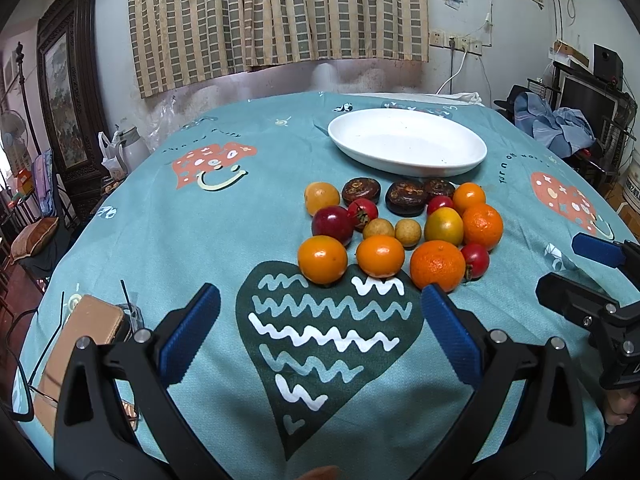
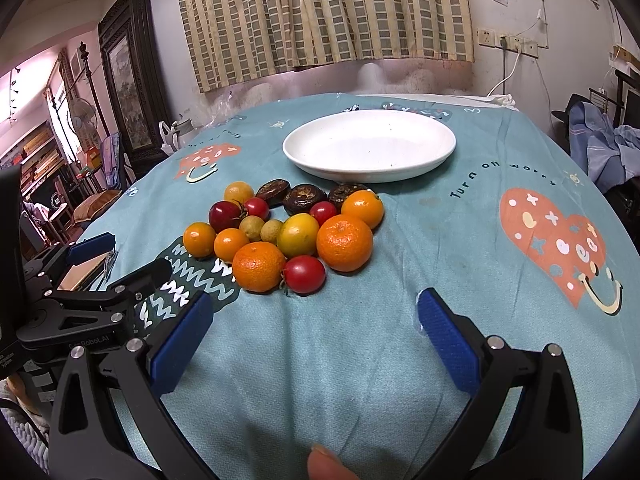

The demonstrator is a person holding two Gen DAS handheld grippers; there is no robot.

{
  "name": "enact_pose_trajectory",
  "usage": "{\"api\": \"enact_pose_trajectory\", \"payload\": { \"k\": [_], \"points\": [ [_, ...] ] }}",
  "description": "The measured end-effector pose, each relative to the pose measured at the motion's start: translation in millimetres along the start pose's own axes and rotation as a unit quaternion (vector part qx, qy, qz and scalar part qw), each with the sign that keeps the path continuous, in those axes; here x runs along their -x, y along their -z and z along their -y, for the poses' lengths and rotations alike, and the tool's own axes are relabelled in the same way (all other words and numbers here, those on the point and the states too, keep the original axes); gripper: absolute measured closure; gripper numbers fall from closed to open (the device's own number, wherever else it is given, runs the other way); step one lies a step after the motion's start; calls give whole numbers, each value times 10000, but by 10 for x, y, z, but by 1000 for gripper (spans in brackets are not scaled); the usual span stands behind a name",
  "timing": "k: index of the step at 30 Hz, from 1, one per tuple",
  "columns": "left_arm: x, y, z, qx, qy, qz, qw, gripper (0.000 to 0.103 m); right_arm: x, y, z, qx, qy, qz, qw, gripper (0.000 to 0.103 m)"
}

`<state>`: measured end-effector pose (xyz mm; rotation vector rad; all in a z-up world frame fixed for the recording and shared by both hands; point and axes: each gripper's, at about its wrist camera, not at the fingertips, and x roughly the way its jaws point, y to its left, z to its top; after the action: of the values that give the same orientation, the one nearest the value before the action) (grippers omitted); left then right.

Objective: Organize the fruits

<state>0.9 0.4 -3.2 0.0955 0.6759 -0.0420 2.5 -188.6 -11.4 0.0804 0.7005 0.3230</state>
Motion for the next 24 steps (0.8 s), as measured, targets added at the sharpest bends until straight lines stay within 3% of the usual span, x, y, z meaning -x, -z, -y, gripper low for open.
{"api": "enact_pose_trajectory", "payload": {
  "k": [24],
  "points": [
    [10, 5, -29, 7, -8, -30, 10000, 2, 31, -3, 0, -14, 10, 6, 10000, 1]
  ]
}}
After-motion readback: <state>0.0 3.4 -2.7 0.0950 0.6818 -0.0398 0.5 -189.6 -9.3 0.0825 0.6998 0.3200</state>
